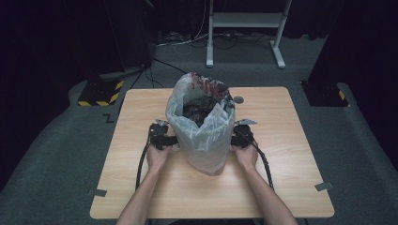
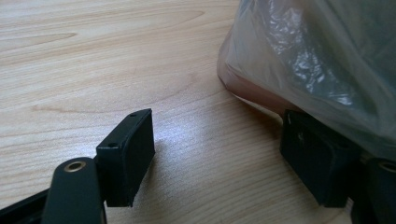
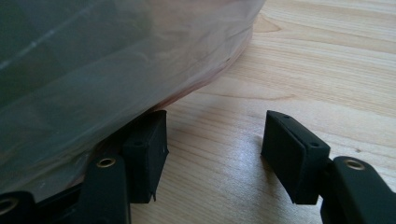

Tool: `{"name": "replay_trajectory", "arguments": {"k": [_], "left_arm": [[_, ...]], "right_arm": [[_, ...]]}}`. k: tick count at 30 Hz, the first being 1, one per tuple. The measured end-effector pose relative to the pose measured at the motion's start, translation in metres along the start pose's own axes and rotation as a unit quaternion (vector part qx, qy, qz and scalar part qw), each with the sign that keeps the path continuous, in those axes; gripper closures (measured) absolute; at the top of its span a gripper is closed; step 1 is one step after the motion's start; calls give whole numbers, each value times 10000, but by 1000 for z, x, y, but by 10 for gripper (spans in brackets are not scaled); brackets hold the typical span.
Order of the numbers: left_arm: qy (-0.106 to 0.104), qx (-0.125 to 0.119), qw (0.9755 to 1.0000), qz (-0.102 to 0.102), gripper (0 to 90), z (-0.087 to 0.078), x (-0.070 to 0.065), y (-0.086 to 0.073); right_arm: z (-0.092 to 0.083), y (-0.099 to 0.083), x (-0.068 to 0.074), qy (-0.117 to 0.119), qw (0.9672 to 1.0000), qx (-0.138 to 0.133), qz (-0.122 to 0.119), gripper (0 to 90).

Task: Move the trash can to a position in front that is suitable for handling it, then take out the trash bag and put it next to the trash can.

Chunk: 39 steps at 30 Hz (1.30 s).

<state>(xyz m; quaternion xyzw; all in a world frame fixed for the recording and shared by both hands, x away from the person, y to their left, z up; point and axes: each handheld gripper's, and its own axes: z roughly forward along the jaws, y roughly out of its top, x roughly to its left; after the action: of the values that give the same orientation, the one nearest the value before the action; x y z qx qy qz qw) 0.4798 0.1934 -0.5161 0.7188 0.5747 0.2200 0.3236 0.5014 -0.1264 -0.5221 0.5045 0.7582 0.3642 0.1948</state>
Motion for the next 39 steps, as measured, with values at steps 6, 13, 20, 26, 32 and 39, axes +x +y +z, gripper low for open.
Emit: {"name": "replay_trajectory", "arguments": {"k": [6, 13, 20, 26, 32, 39], "left_arm": [[48, 39, 10000, 23, 267, -4, 6, -4], [92, 36, 9999, -42, 260, -11, 19, -11], [178, 123, 9997, 71, 204, -12, 20, -17], [364, 80, 9993, 73, 149, -15, 32, -23], [402, -120, 9991, -52, 162, -18, 44, -30], [384, -106, 9992, -91, 190, -20, 45, -30]], "right_arm": [[0, 0, 8, 61, 9999, 36, -140, 410], [3, 2, 21, 169, 9994, 70, -285, 409], [2, 1, 18, 165, 9994, 133, -270, 332], [-15, -15, -14, -266, 9992, 31, -309, 307], [-34, -27, -55, -493, 9987, 50, -147, 263], [-47, -37, -73, -733, 9973, 37, 66, 263]]}}
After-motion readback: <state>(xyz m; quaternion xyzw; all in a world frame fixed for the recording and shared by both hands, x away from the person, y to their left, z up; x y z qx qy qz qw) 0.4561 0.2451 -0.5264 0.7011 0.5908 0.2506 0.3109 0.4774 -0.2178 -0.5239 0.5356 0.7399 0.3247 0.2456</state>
